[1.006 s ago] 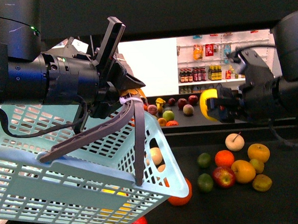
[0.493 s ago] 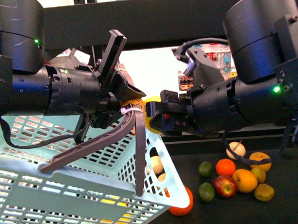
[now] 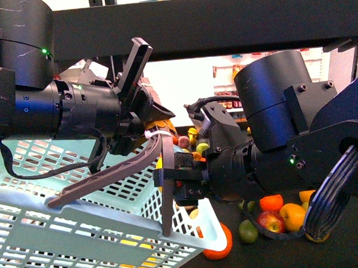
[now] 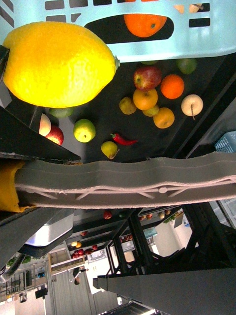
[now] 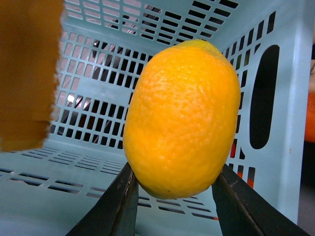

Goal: Pick lemon from shelf

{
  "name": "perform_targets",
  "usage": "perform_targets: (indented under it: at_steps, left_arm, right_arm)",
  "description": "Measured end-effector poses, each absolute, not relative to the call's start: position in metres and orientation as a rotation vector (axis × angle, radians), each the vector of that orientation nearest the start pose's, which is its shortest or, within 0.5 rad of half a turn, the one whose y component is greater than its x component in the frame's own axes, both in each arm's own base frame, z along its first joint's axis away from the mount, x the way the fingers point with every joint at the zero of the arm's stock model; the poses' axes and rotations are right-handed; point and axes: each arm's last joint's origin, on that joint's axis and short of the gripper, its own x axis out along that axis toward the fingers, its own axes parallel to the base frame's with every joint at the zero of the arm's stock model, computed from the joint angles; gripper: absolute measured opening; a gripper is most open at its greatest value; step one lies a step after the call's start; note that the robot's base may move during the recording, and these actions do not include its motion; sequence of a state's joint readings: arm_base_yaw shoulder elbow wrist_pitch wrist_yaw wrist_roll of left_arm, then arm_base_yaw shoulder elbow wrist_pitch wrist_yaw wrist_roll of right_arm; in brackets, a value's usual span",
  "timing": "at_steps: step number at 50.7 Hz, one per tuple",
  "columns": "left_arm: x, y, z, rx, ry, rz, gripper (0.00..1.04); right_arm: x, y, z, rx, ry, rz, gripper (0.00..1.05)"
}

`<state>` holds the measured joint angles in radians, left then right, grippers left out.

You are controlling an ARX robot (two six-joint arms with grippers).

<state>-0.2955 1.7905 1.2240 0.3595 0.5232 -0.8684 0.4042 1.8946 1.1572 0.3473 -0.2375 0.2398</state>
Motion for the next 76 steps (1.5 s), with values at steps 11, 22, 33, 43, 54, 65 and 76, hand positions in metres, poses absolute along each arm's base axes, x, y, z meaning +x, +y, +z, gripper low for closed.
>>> perform_targets:
  at_steps: [11,22,33,43,54,65,76]
  left_arm:
    - [0.386,-0.131,0.261,-0.834,0.548,-0.669,0.11]
    - [0.386,-0.13,0.261,-0.833,0.545,-0.664,0.11]
    - [0.386,-0.13,0.261,-0.833,0.547,-0.67,0.11]
    - [0.386,-0.132,0.261,-0.836,0.552,-0.675,0.11]
    - [0.386,-0.132,0.261,-0.836,0.551,-0.673,0.11]
    - [0.386,-0.132,0.261,-0.836,0.55,-0.672,0.11]
    - [0.386,-0.132,0.261,-0.836,0.551,-0.673,0.11]
  right_arm:
    - [0.38,0.169,0.196,0.192,0.457,0.56,0.66]
    - [0.383,0.161,0.196,0.2,0.449,0.537,0.97]
    - [0.383,0.15,0.207,0.2,0.418,0.514,0.97]
    - [0.374,0.106,0.248,0.176,0.258,0.353,0.97]
    - [0.332,0.051,0.27,0.099,0.137,0.129,0.97]
    - [0.249,0.021,0.264,0.002,0.053,-0.055,0.97]
    - [0.15,0.017,0.236,-0.037,0.068,-0.039,0.85]
